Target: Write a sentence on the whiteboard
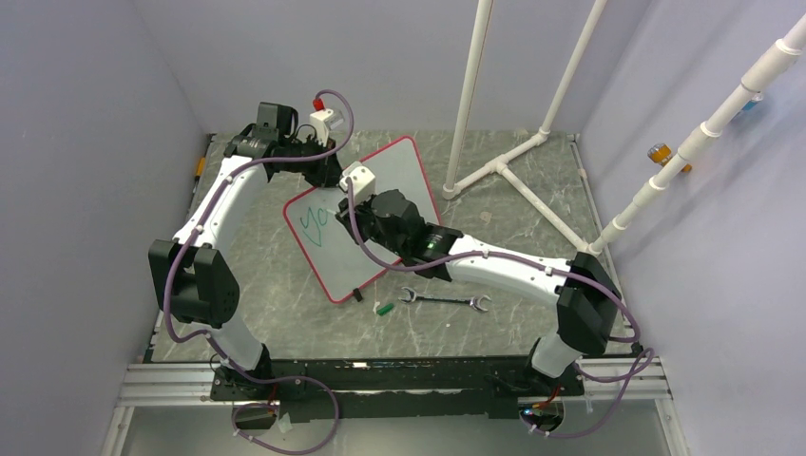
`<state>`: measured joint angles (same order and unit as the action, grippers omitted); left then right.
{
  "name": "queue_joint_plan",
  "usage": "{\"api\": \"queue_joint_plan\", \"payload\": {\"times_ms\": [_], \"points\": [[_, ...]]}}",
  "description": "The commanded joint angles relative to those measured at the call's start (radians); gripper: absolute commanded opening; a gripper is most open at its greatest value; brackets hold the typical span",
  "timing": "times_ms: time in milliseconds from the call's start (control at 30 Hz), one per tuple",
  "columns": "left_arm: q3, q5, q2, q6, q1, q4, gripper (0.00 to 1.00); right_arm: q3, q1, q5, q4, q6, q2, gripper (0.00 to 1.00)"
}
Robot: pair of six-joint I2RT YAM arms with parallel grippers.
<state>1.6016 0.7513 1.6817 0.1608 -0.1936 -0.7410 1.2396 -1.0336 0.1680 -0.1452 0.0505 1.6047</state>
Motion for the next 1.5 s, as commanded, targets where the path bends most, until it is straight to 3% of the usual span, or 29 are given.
{"api": "queue_joint_plan", "payload": {"times_ms": [0,400,867,1467], "points": [[-0.023,-0.282,0.010,0.166,-0.010,-0.066,0.00,0.058,0.013,0.019,-0.002,-0.019,0.030,0.00],[-0.023,-0.284,0.009,0.166,-0.010,-0.064,0.00,0.050,0.012,-0.093,-0.027,0.017,0.011,0.00],[-0.022,-0.284,0.003,0.168,-0.010,-0.064,0.00,-0.165,0.114,-0.219,-0.155,0.115,-0.148,0.00],[-0.016,-0.283,0.003,0.167,-0.010,-0.069,0.00,-0.036,0.134,-0.282,-0.148,0.103,-0.080,0.00]]}}
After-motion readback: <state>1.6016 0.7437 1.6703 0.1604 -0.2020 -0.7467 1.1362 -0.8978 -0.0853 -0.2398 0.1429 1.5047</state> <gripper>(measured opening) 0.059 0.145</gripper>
